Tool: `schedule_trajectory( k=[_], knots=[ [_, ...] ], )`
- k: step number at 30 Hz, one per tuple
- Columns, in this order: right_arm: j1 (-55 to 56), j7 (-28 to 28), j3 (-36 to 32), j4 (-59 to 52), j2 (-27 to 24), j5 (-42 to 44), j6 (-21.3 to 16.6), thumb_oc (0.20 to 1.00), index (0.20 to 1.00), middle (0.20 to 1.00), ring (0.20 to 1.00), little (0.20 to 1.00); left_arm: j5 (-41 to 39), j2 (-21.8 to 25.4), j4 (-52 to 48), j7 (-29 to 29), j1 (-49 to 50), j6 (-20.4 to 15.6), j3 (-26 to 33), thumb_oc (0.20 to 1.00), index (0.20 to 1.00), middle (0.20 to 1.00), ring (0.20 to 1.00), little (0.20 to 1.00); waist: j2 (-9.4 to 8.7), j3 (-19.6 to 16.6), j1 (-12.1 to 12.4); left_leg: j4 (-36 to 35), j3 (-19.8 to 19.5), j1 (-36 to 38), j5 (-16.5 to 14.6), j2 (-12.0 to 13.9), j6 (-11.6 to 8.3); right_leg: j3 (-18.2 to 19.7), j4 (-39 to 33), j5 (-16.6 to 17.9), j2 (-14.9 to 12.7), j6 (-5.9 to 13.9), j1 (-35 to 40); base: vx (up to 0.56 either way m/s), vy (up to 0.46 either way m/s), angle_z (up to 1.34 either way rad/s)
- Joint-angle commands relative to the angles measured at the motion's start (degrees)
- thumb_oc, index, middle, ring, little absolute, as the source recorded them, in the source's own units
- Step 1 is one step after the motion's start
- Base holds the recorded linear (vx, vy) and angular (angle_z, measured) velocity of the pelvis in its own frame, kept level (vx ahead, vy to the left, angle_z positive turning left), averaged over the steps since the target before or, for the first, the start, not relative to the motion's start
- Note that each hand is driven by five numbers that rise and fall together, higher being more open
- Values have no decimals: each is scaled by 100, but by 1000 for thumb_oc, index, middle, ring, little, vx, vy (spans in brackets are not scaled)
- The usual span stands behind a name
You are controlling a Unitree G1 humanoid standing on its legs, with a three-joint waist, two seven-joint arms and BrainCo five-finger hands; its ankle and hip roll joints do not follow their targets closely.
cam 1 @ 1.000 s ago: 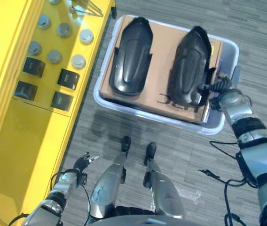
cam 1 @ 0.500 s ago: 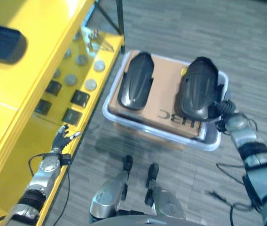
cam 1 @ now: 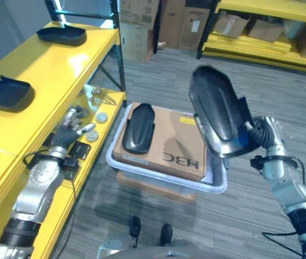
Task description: Move parts from the plastic box to the shelf.
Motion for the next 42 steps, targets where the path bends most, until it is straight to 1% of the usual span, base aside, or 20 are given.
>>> schedule_trajectory(
  k=[1, 6, 8, 10, 11, 18, 22, 25, 26, 27, 29, 30, 31, 33, 36, 38, 39, 40, 41, 42],
  knots=[
    [-956, -872, 116, -27, -429, -609, -378, 200, 200, 200, 200, 200, -509, -165, 437, -132, -401, 56, -241, 1000, 1000, 1000, 1000, 1000, -98, -341, 30, -2, 488, 253, -398, 320, -139, -33, -31, -156, -240, 349, 127, -18, 5, -19],
    [-1390, -1438, 253, -327, -472, -878, -311, 200, 200, 200, 200, 200, -923, -554, 618, 42, -836, 341, -686, 1000, 1000, 1000, 1000, 1000, -122, -445, -111, -2, 622, 382, -504, 324, -81, 115, -31, -172, -215, 356, 180, -17, 2, -16],
    [-1478, -1525, 281, -386, -467, -859, -299, 200, 200, 200, 200, 200, -955, -640, 664, 104, -945, 347, -772, 1000, 1000, 1000, 1000, 1000, -121, -456, -137, -2, 646, 411, -528, 326, -69, 146, -31, -178, -210, 358, 191, -4, -3, -5],
    [-1618, -1441, 345, -483, -433, -749, -334, 200, 200, 200, 200, 200, -972, -762, 756, 144, -1132, 418, -929, 1000, 1000, 1000, 1000, 1000, -129, -485, -188, -2, 669, 439, -555, 327, -61, 184, -31, -182, -204, 369, 196, -7, -5, -6],
    [-1703, -1515, 412, -527, -403, -700, -411, 200, 200, 200, 200, 200, -1063, -854, 790, 145, -1247, 488, -1028, 1000, 1000, 1000, 1000, 1000, -127, -498, -220, -2, 684, 456, -570, 329, -59, 221, -31, -183, -199, 371, 193, -8, -2, -6],
    [-1887, -1377, 557, -787, -229, -555, -606, 200, 200, 200, 200, 200, -1168, -1032, 765, -75, -1602, 539, -1278, 1000, 1000, 1000, 1000, 1000, -112, -525, -310, -2, 727, 490, -636, 337, -53, 293, -31, -205, -190, 391, 180, -4, 3, -8],
    [-2047, -1176, 833, -841, -10, -487, -783, 200, 200, 200, 200, 200, -1342, -1150, 695, -101, -1795, 672, -1463, 1000, 1000, 1000, 1000, 1000, -102, -529, -327, -2, 732, 513, -656, 337, -49, 314, -31, -210, -194, 393, 185, -1, 2, -1],
    [-2207, -1012, 1097, -817, 148, -473, -879, 200, 200, 200, 200, 200, -1447, -1231, 728, -64, -1909, 648, -1596, 1000, 1000, 1000, 1000, 1000, -100, -536, -327, -2, 717, 517, -662, 331, -46, 319, -31, -217, -190, 391, 189, 0, 0, 0],
    [-2239, -978, 1155, -817, 178, -449, -891, 200, 200, 200, 200, 200, -1483, -1248, 746, -57, -1930, 603, -1621, 1000, 1000, 1000, 1000, 1000, -101, -538, -329, -2, 717, 517, -665, 330, -46, 321, -31, -219, -190, 392, 188, 0, 0, 0],
    [-2295, -836, 1332, -820, 318, -375, -971, 200, 200, 200, 200, 200, -1549, -1330, 779, -117, -2003, 380, -1657, 1000, 1000, 1000, 1000, 1000, -108, -549, -327, -2, 711, 514, -668, 328, -43, 318, -31, -228, -195, 390, 191, 0, 0, 0],
    [-2313, -772, 1416, -818, 387, -334, -1017, 200, 200, 200, 200, 200, -1620, -1371, 766, -124, -2038, 300, -1677, 1000, 1000, 1000, 1000, 1000, -110, -550, -324, -2, 707, 511, -666, 327, -42, 318, -31, -227, -196, 388, 191, 0, 0, 0],
    [-2339, -735, 1516, -798, 481, -281, -1045, 200, 200, 200, 200, 200, -1627, -1425, 726, -36, -2088, 267, -1704, 1000, 1000, 1000, 1000, 1000, -111, -549, -316, -2, 701, 511, -663, 327, -41, 316, -31, -225, -198, 383, 195, 0, 0, 0],
    [-2370, -718, 1681, -746, 678, -239, -1131, 200, 200, 200, 200, 200, -1414, -1487, 669, 168, -2167, 64, -1728, 1000, 1000, 1000, 1000, 1000, -113, -539, -305, -2, 680, 514, -662, 325, -40, 304, -31, -226, -199, 382, 201, 0, 0, 0],
    [-2319, -618, 1828, -837, 934, -40, -1273, 200, 200, 200, 200, 200, -1409, -1542, 591, 367, -2287, -205, -1663, 1000, 1000, 1000, 1000, 1000, -118, -527, -296, -2, 643, 510, -664, 314, -33, 293, -31, -240, -196, 374, 209, 0, 0, 0],
    [-2146, -442, 1989, -1007, 1296, -5, -1327, 200, 200, 200, 200, 200, -1466, -1650, 486, 679, -2351, -630, -1552, 1000, 1000, 1000, 1000, 1000, -115, -517, -299, -2, 619, 517, -672, 312, -34, 296, -31, -250, -195, 365, 216, 4, 2, 1],
    [-2087, -383, 2043, -1054, 1411, 16, -1339, 200, 200, 200, 200, 200, -1418, -1675, 448, 674, -2369, -698, -1521, 1000, 1000, 1000, 1000, 1000, -115, -517, -302, -2, 618, 518, -678, 313, -31, 298, -31, -256, -195, 363, 216, 0, 0, 0],
    [-1997, -369, 2140, -1118, 1564, -32, -1375, 200, 200, 200, 200, 200, -1339, -1724, 417, 611, -2387, -608, -1548, 561, 561, 561, 561, 561, -110, -512, -307, -2, 619, 514, -677, 313, -29, 310, -31, -254, -190, 356, 208, 0, 0, 0],
    [-1986, -370, 2152, -1126, 1583, -36, -1383, 200, 200, 200, 200, 200, -1322, -1729, 413, 595, -2386, -586, -1553, 558, 558, 558, 558, 558, -110, -511, -308, -2, 618, 515, -678, 312, -28, 312, -31, -254, -189, 355, 208, 0, 0, 0],
    [-1968, -387, 2183, -1140, 1614, -55, -1384, 200, 200, 200, 200, 200, -1294, -1740, 409, 600, -2387, -587, -1581, 504, 504, 504, 504, 504, -110, -510, -306, -2, 621, 515, -679, 312, -27, 306, -31, -255, -190, 356, 210, 0, 0, 0],
    [-1956, -413, 2228, -1149, 1666, -88, -1395, 200, 200, 200, 200, 200, -1255, -1752, 391, 624, -2399, -568, -1628, 366, 366, 366, 366, 366, -108, -509, -304, -2, 623, 516, -681, 311, -27, 305, -31, -255, -191, 359, 211, 0, 0, 0]
  ],
)
